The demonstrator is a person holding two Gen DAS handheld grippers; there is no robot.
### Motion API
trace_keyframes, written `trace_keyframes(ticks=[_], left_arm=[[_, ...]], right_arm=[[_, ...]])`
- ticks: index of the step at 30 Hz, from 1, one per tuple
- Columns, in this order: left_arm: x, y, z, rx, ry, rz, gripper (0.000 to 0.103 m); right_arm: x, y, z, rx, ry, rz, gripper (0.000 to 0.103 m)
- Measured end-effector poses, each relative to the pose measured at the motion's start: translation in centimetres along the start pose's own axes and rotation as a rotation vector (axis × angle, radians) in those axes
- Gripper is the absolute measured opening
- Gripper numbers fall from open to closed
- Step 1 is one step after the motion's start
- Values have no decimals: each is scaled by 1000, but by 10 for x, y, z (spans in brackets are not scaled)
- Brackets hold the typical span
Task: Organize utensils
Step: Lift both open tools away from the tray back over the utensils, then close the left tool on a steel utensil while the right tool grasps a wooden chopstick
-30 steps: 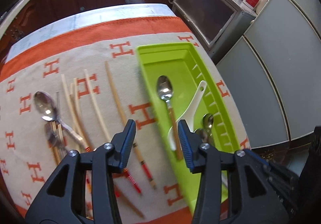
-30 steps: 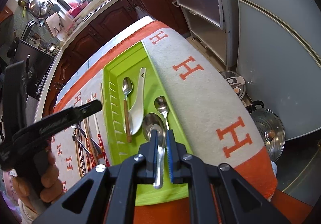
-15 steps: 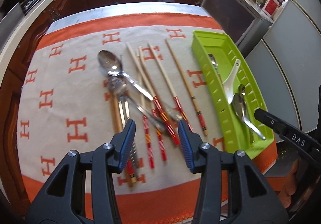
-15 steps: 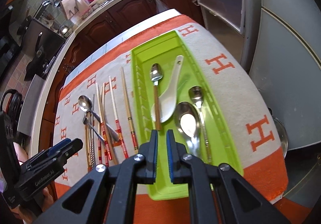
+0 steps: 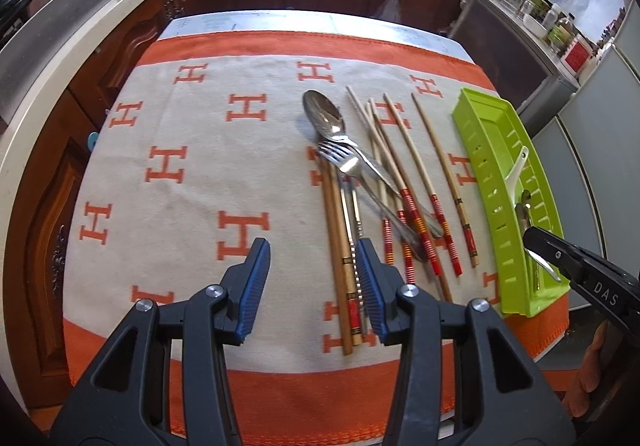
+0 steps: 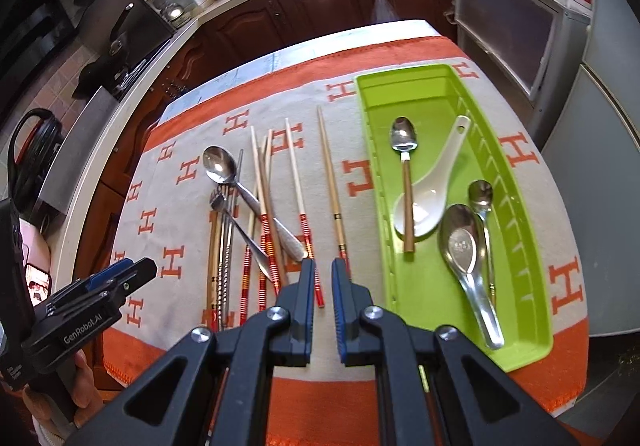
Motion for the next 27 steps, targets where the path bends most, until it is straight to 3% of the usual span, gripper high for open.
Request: trace_keyframes(ticks=[11, 19, 27], left_arm=[[33, 7, 14, -37, 53, 27, 41], [32, -22, 32, 3, 119, -87, 41], [10, -71, 42, 66, 206, -215, 39]], right_arm=[[32, -28, 27, 57, 74, 52, 9], [39, -64, 52, 131, 76, 105, 9], [39, -100, 46, 218, 68, 128, 9]])
Point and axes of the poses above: each gripper's, at about its wrist camera, not at the fingertips, and y roughly against the way its jaws point, x to its left, z to its top, the point moved 4 cm from there along -y, roughly the way its jaws point, and after that the axes turned 1 degree about -x, right-handed, at the moved point
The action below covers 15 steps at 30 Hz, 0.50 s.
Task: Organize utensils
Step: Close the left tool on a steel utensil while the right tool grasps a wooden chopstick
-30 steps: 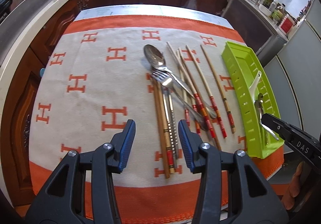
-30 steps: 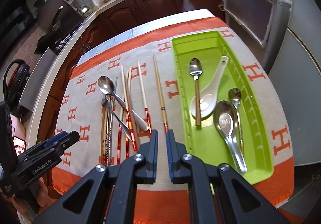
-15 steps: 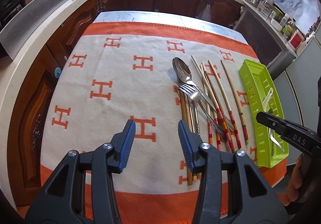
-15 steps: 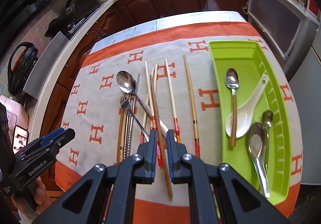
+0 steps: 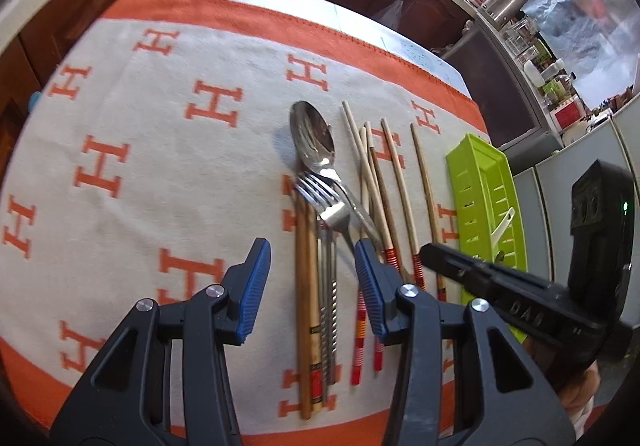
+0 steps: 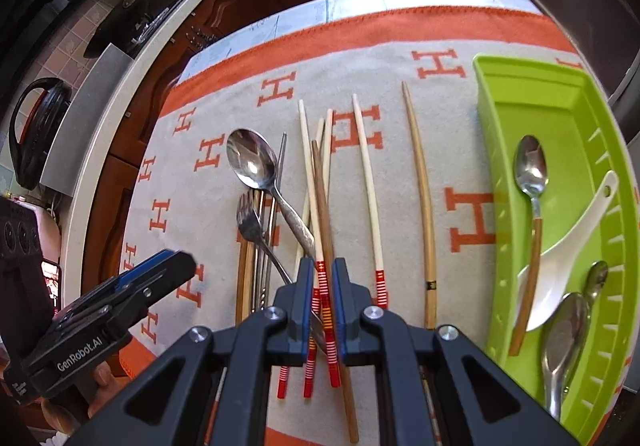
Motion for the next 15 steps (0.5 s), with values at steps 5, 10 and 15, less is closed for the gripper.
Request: trace_keyframes(ticks=[5, 10, 15], left_arm=[[-11, -29, 2, 25, 32, -41, 30], [-19, -51, 3, 42, 42, -28, 28], [-25, -66, 4, 41, 43, -15, 28]], right_arm=[[-4, -15, -4, 31, -2, 9, 9], [-11, -22, -4, 35, -11, 7, 9], [-13, -26, -4, 33, -3, 5, 9]])
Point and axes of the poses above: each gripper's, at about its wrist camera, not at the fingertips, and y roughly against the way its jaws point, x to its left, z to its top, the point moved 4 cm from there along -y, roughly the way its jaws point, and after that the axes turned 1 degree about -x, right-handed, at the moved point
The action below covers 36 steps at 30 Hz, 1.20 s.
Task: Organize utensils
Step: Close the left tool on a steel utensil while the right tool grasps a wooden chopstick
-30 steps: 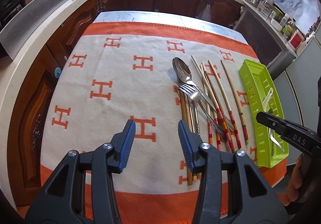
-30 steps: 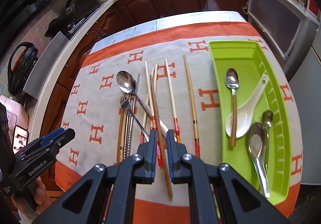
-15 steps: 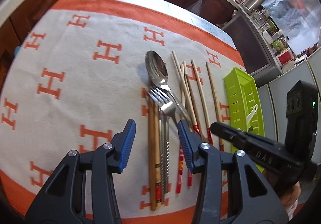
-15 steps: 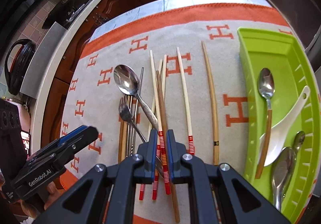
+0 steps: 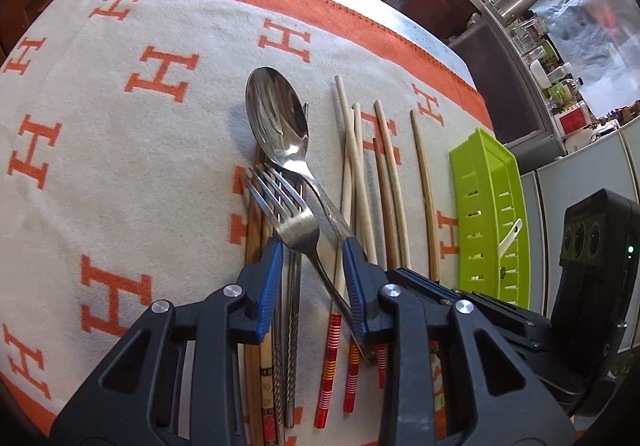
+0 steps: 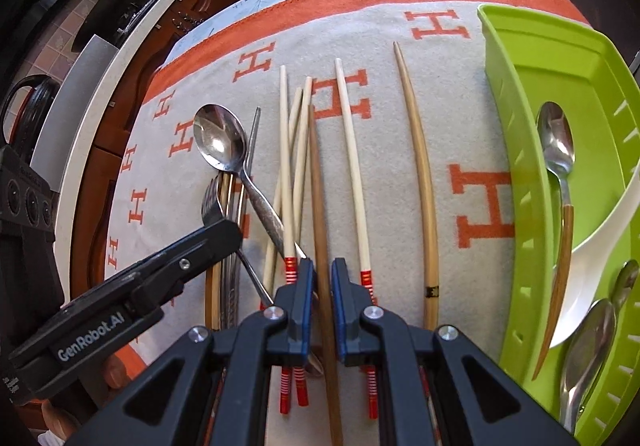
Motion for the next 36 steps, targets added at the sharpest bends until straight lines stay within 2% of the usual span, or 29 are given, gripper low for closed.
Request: trace_keyframes(ticks=[5, 9, 13, 19, 22, 31, 34, 36], left_arm=[[-4, -4, 2, -26, -6, 10, 27], [-7, -8, 1, -26, -13, 5, 7], [-11, -12, -1, -54, -26, -1, 2], [-21, -2, -2, -148, -80, -40, 0], [-27, 4, -2, -169, -119, -52, 0], [-36, 30, -14, -132, -172, -112, 0], [-50, 43, -20, -122, -215, -130, 0], [-63, 52, -25, -116, -249, -146, 0]], right_arm=[[0, 0, 1, -13, 11, 3, 7], [-2, 1, -1, -28, 8, 1, 6], [-6, 5, -4, -43, -1, 11, 6], [-11, 18, -9, -70, -15, 48, 6], [-14, 25, -12, -84, -21, 71, 6], [-29, 63, -23, -120, -92, 186, 6], [-37, 87, -25, -153, -93, 175, 6], [-44, 104, -23, -184, -87, 133, 6]])
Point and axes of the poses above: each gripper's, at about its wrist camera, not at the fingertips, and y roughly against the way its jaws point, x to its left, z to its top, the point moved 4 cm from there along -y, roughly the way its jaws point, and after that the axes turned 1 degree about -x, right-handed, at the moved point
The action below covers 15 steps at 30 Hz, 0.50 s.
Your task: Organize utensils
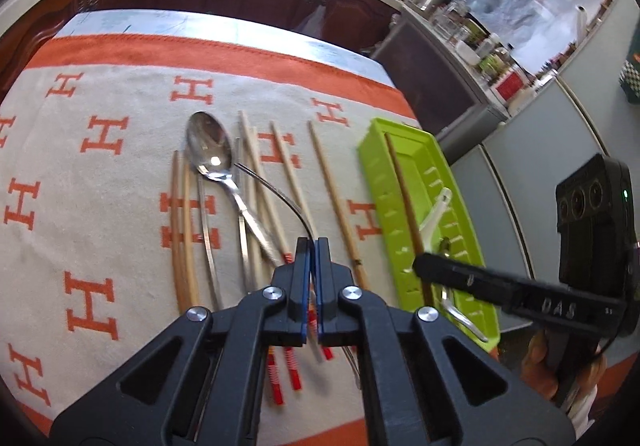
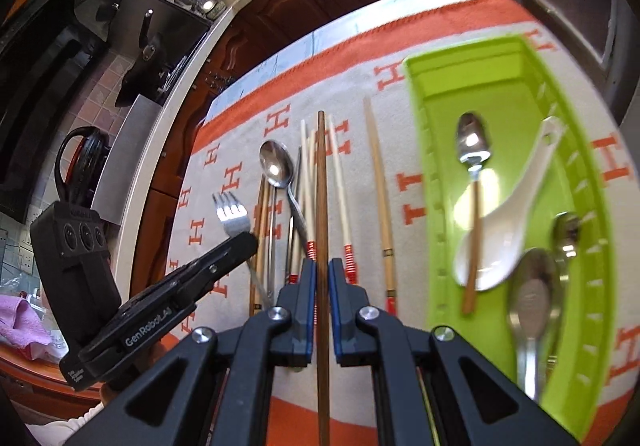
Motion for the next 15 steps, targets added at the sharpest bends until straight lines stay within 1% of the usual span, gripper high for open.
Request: trace_keyframes(ticks=[2, 4, 6, 8, 12, 15], left_arm=[[-14, 6, -1, 5, -29, -12, 0], [-29, 11, -1, 6, -58, -31, 0], [-44, 14, -2, 12, -80, -47, 0], [-59, 15, -1, 20, -105, -57, 0], [-84, 12, 0, 32, -145, -65, 0], [-101, 5, 3, 48, -176, -66, 0]], right_arm=[[-10, 18, 8, -36, 19, -56, 6], [-25, 31, 17, -67, 29, -142, 6], [-38, 36, 23, -78, 38, -204, 6], [-52, 35, 28, -81, 50, -294, 6], [-80, 28, 30, -56, 0, -365, 6], [-91, 29, 25, -63, -30, -367, 6]])
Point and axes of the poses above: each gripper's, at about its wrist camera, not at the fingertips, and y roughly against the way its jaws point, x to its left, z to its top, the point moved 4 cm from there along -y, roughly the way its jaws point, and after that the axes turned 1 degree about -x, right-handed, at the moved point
